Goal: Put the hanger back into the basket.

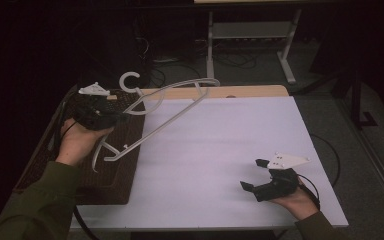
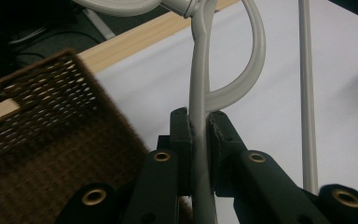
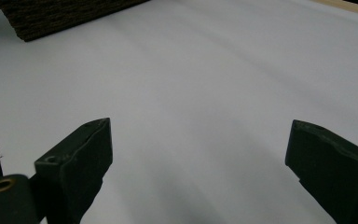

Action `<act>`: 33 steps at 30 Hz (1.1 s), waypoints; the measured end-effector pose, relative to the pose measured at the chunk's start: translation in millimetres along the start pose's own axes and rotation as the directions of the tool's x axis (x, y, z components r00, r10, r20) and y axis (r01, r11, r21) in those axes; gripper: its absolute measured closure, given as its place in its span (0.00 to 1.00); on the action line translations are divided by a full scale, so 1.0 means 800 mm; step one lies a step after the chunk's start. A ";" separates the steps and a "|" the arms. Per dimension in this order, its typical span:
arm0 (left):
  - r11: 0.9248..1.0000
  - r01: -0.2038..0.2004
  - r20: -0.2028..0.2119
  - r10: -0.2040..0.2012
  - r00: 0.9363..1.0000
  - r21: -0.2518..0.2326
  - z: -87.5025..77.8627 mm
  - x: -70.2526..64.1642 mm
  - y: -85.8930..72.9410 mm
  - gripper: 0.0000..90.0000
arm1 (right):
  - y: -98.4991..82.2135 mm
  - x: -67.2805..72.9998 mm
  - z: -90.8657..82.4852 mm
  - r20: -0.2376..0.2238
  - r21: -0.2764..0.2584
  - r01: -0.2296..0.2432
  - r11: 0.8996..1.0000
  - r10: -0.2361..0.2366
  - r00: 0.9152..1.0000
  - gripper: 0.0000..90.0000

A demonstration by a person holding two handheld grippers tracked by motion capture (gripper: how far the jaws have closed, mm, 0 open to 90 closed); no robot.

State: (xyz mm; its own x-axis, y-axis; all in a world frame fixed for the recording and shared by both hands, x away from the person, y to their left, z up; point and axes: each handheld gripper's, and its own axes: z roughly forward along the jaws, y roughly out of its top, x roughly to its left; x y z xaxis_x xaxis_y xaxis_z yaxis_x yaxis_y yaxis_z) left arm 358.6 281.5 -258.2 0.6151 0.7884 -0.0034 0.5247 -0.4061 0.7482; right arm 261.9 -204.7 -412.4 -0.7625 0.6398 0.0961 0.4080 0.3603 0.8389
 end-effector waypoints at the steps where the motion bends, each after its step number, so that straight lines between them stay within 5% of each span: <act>1: 1.000 0.005 -0.005 -0.005 1.000 -0.002 -0.002 0.003 -0.001 0.91 | 0.000 0.000 0.000 -0.001 0.002 -0.001 1.000 0.001 1.000 0.07; 13: 0.998 0.065 -0.077 -0.066 0.995 -0.005 -0.035 0.056 -0.027 0.91 | 0.000 -0.001 0.000 0.006 -0.001 -0.001 1.000 0.001 1.000 0.07; 33: 0.989 0.146 -0.186 -0.139 0.973 0.025 -0.067 0.123 -0.086 0.91 | 0.000 -0.001 0.002 0.011 0.004 -0.004 1.000 0.004 1.000 0.07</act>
State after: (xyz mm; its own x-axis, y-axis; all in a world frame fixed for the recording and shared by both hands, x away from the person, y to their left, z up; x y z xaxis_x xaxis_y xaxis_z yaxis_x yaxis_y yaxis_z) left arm 351.7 411.4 -274.6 0.4161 0.9092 0.0156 0.6239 -0.2979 0.7225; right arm 263.4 -204.6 -413.5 -0.7552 0.6488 0.0937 0.4131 0.3600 0.8365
